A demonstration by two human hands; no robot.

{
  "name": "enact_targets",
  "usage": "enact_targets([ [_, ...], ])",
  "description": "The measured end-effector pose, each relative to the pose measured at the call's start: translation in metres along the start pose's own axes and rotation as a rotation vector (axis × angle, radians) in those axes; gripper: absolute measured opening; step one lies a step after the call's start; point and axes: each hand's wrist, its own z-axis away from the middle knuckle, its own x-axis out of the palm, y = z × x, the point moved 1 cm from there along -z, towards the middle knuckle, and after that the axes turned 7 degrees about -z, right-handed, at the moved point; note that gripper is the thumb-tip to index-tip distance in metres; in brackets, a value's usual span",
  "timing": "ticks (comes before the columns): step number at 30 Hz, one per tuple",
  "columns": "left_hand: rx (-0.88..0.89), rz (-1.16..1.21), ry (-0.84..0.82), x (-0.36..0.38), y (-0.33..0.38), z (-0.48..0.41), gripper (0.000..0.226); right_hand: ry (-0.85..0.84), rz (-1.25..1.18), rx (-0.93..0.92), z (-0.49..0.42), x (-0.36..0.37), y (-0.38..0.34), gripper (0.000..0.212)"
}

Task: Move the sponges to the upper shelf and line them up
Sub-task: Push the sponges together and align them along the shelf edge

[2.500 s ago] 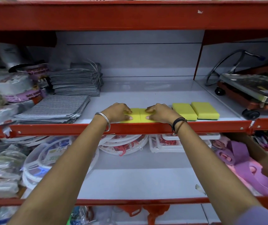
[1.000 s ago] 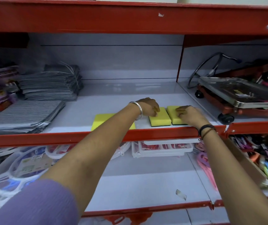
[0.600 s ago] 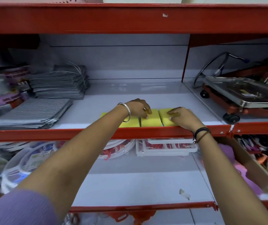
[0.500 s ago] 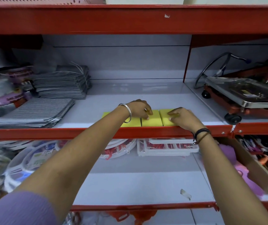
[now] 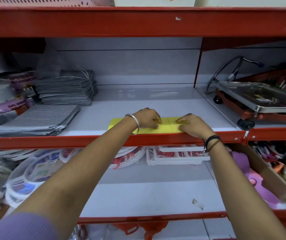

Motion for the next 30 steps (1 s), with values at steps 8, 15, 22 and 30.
enact_targets([
  [8, 0.007, 0.104, 0.038, 0.001, -0.003, 0.012, 0.031, -0.004, 0.025, 0.016, 0.001, 0.002, 0.000, 0.036],
  [15, -0.277, 0.010, 0.185, -0.006, -0.051, 0.047, 0.029, 0.042, 0.027, -0.067, -0.002, 0.011, -0.014, 0.036],
  [22, -0.351, 0.014, 0.130, 0.001, -0.058, 0.061, 0.034, -0.016, 0.120, -0.049, -0.003, 0.027, -0.019, 0.045],
  [30, -0.364, -0.056, 0.141, 0.004, -0.047, 0.064, 0.035, -0.001, 0.220, -0.042, 0.003, 0.038, -0.027, 0.042],
])
